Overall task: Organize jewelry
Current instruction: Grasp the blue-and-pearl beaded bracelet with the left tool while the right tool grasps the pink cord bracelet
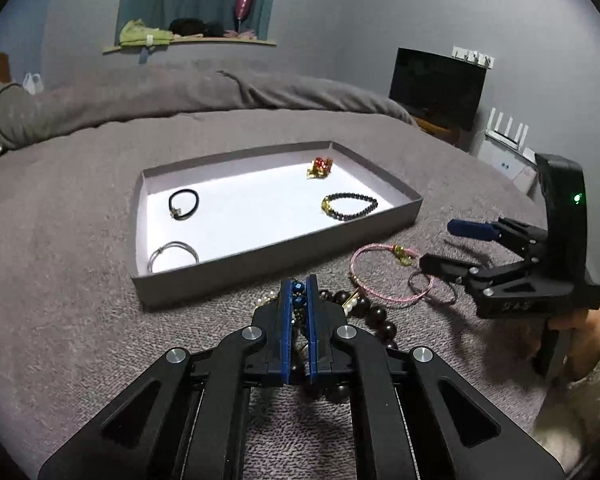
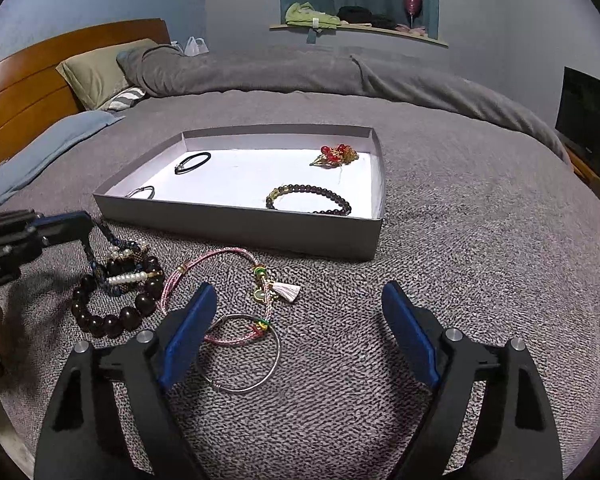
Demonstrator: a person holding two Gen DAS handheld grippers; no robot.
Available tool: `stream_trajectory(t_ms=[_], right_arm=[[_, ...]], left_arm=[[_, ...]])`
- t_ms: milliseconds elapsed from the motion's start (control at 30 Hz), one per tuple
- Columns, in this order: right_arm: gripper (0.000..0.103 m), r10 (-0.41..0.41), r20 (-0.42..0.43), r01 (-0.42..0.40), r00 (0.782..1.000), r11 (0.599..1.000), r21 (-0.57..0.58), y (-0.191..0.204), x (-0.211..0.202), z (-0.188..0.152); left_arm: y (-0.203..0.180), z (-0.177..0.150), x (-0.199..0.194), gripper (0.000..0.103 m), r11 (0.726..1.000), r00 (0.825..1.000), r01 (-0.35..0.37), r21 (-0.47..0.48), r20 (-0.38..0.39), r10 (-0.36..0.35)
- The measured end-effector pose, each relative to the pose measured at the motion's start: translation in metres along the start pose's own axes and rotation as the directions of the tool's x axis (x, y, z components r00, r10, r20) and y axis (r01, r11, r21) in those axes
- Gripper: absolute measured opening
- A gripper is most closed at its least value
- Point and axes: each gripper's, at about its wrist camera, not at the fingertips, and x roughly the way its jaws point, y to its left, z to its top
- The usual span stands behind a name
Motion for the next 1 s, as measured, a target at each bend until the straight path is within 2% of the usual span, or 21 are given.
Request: stream_trajectory(t_ms=[300,567,733,1000], right_arm=[[0.083,0.028,-0.007,-0.028,1.0,1.0,0.002,0.001,0.002,0.0],[0.053,0.059,-0.051,-0.061,0.997,0.998,-0.032,0.015,0.015,0.005],[0.039,0.055,-0.06,-0.056,0.997,0.998,-0.022,0.015,0.017,0.006],[0.01,0.063,-0.078,-0.064,0.995,0.998,-0.02,0.013,0.018,0.004]], left_arm=[[-0.002,0.013,-0.022,0.008,0.999,0.996,0.043,-0.007,0.078,-0.042],[-0.008,0.026,-0.036,0.008,0.999,0.99,0.053,0.012,0.131,-0.054],[-0.006,0.031,-0.047,0.008,0.998,0.985,0.054,0.008,0.165,-0.055],[-0.002,0.031,-0.051,0.008,0.999,0.984,0.052,0.002,0.169,-0.051]])
